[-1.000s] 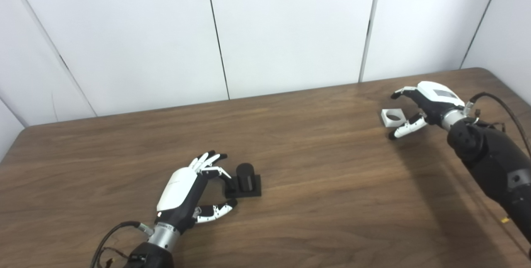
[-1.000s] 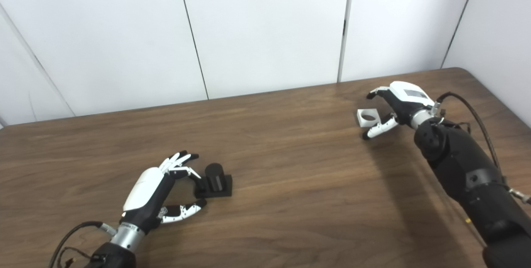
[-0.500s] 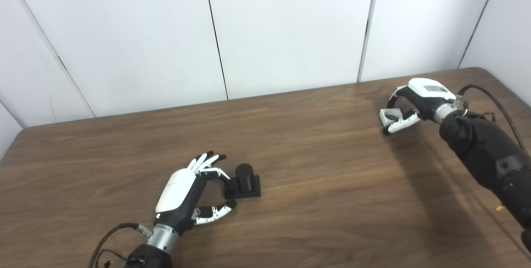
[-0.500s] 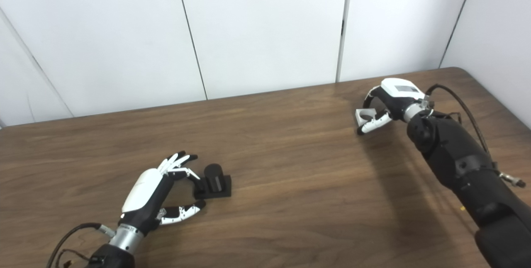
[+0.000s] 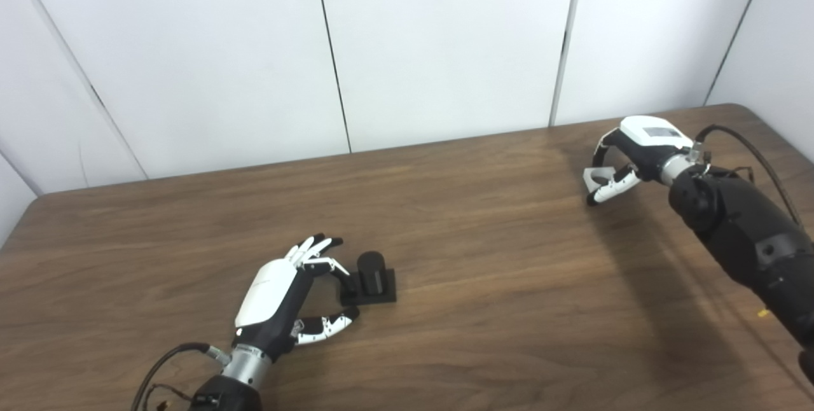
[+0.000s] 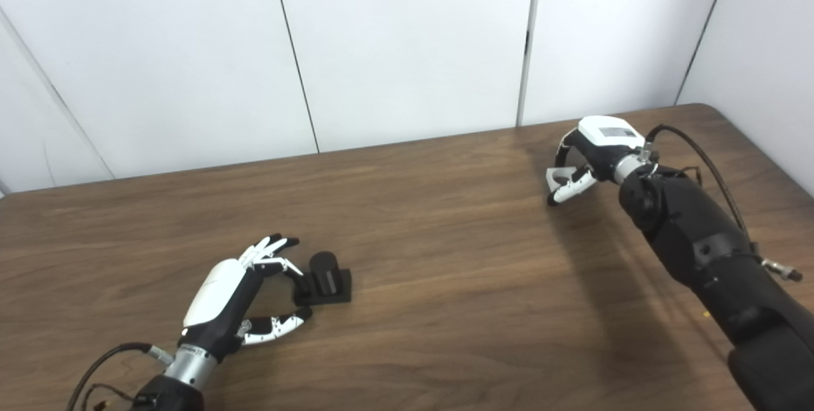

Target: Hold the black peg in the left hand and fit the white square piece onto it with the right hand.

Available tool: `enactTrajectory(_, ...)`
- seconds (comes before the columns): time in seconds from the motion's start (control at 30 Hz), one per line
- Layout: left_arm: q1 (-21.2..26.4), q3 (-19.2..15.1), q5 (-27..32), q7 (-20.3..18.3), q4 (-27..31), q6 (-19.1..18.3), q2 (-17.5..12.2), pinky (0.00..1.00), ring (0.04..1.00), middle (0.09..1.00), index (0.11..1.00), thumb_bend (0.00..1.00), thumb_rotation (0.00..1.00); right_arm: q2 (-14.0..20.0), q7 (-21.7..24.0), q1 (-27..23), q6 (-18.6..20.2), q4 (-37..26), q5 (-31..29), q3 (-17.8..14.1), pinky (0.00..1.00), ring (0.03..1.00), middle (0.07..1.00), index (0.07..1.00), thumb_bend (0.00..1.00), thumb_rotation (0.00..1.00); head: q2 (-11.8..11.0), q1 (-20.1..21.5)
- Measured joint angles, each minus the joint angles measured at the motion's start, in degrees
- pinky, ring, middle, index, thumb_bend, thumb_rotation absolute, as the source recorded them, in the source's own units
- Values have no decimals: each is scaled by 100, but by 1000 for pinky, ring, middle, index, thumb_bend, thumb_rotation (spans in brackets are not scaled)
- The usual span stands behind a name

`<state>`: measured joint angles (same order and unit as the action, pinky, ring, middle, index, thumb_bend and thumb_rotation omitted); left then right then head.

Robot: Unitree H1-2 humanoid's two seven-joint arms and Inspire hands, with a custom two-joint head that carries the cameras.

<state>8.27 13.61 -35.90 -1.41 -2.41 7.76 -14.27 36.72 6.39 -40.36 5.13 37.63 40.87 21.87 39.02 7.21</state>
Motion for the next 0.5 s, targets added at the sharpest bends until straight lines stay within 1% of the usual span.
enactTrajectory(0.1, -3, -4, 1, -5, 8, -2, -23, 978, 976, 910, 484, 521, 64, 26, 81, 1, 79, -73, 38, 54, 843, 881, 843, 615, 585, 328, 9, 0)
enactTrajectory(0.2, -4, -16, 5, -5, 9, -2, -35, 978, 976, 909, 484, 521, 64, 63, 261, -7, 174, -138, 88, 108, 867, 896, 858, 642, 591, 315, 9, 0)
enactTrajectory(0.3, -8, -26, 4, -6, 11, -11, -39, 978, 973, 906, 484, 521, 64, 87, 472, -46, 292, -167, 88, 150, 864, 902, 868, 668, 601, 320, 9, 0)
enactTrajectory(0.4, -7, -26, 3, -5, 12, -11, -39, 980, 974, 906, 484, 521, 64, 166, 631, -84, 304, -175, 88, 226, 844, 905, 877, 702, 636, 320, 26, 9)
enactTrajectory(0.5, -7, -25, -3, -5, 12, -11, -41, 980, 975, 909, 484, 521, 64, 230, 796, -108, 312, -181, 87, 244, 816, 904, 892, 751, 682, 298, 18, 18)
